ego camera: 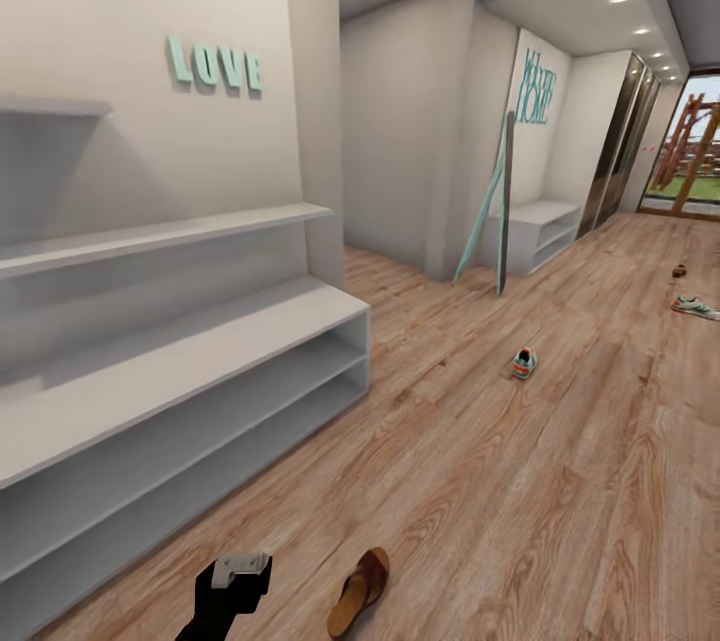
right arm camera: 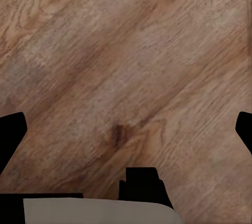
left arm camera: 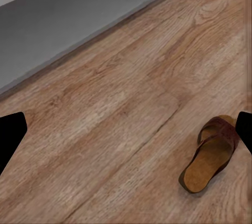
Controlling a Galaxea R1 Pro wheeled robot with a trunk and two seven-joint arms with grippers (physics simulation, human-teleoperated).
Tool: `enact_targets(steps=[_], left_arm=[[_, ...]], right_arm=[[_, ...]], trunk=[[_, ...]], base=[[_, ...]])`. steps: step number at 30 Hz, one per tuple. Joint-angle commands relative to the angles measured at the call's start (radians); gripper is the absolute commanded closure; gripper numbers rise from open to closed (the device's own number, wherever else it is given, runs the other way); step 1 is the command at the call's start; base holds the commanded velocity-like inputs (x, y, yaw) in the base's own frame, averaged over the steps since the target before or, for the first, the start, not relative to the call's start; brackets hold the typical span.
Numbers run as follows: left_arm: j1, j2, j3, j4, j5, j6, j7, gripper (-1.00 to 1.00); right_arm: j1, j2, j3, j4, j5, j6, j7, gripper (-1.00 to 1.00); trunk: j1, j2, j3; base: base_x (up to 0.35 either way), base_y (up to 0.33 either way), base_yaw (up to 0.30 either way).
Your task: Pick up the two gym shoes and the two sandals from the corridor floor and place them onto the hallstand (shoe rack) in the corridor, making sure they are on the rack and not on the floor. Arrange them so the two gym shoes are next to each other and the two sandals are next to each other.
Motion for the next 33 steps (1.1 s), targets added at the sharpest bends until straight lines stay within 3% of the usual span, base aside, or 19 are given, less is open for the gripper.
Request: enact_targets(steps=[1,15,33], left_arm=[[0.000,0.000,0.000,0.000,0.000,-0.003,0.000,-1.00],[0.000,0.000,0.000,0.000,-0.001,-0.004,0.000,-1.00],[0.000,0.000,0.000,-0.001,-0.001,-0.005,0.000,-1.00]], right_arm=[[0.000,0.000,-0.001,0.000,0.000,0.001,0.000,-1.00],[0.000,0.000,-0.003,0.000,0.000,0.001,0.000,-1.00],[0.000,0.000,-0.004,-0.001,0.000,0.001,0.000,-1.00]], trunk=[[0.000,0.000,-0.001],[0.000,0.000,-0.001],[0.000,0.000,-0.001]], base=[[0.040,0.056,-0.231],[0.118,0.198,-0.282],[0.006,0.019,-0.292]])
